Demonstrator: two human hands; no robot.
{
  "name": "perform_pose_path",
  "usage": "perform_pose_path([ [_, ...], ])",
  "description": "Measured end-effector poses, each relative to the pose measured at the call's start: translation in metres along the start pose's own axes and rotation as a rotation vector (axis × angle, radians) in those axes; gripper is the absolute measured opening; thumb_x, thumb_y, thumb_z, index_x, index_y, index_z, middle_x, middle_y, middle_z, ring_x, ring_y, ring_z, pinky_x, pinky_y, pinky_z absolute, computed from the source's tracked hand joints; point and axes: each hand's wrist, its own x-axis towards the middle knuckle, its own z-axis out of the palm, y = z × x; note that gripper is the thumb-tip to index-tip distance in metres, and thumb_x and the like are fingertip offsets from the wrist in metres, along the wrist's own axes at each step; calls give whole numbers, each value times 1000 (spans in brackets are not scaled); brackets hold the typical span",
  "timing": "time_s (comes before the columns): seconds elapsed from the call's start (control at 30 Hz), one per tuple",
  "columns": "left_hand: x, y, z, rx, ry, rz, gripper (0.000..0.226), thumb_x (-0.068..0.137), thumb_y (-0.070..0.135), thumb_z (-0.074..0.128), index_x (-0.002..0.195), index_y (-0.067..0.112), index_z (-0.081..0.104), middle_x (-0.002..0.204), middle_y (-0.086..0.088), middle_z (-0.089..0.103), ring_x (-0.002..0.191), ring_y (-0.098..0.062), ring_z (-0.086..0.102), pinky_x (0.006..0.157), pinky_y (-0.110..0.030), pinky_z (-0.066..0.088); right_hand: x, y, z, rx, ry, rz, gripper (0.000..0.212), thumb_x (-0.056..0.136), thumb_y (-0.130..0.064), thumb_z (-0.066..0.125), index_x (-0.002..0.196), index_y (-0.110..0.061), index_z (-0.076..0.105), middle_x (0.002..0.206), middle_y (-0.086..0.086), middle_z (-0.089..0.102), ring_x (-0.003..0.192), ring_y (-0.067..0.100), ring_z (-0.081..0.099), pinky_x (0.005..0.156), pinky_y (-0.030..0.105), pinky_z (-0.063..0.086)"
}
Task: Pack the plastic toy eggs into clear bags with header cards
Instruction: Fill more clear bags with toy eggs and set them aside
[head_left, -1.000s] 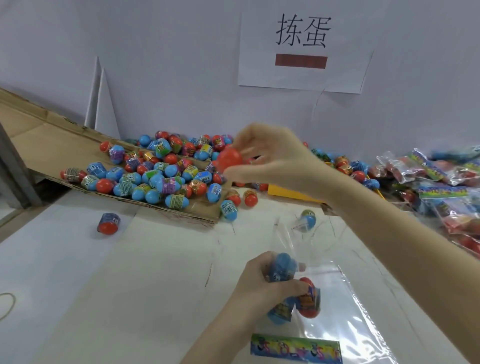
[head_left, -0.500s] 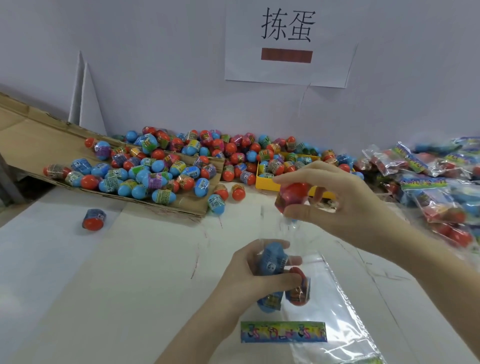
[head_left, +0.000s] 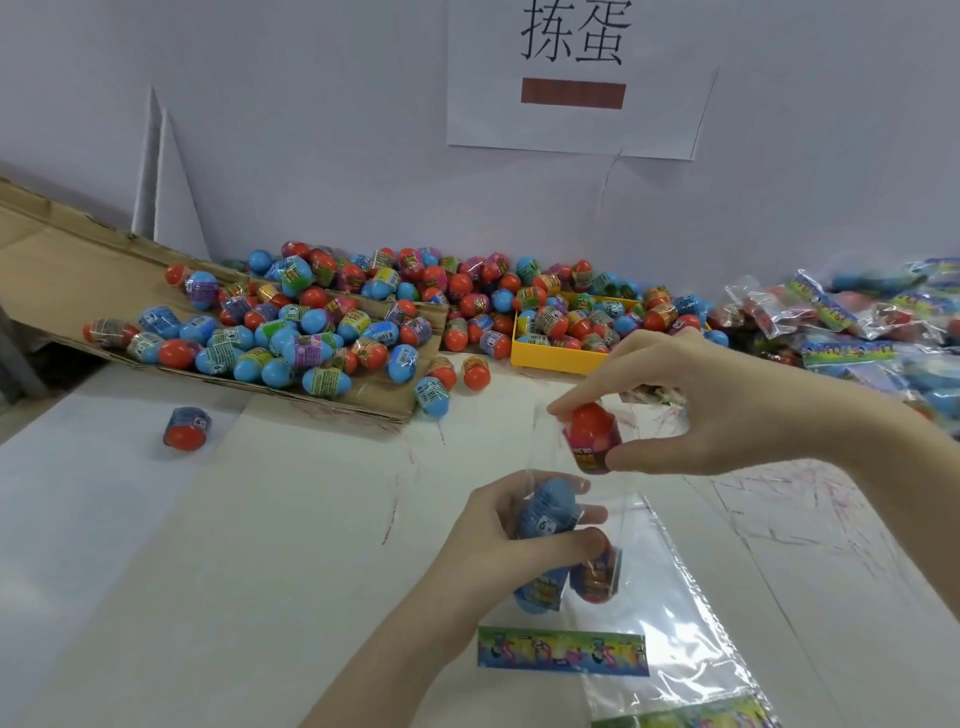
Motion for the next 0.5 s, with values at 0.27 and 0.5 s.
perform_pose_path([
  [0.27,0,1,0,-4,8,4,22,74,13,73,87,29,64,76,16,73,71,4,67,52,-8,47,-4,-3,0,43,-64,3,43,59,-64,49,98,-48,61,107,-33,53,112,-10,35,109,43,20],
  [0.5,-3,3,-1,-28,-15,60,23,73,8,71,92,22,67,77,5,73,72,-6,69,60,-15,51,-7,-3,12,-101,-58,33,24,62,-63,59,80,-55,47,99,-33,40,91,-30,9,77,18,16],
])
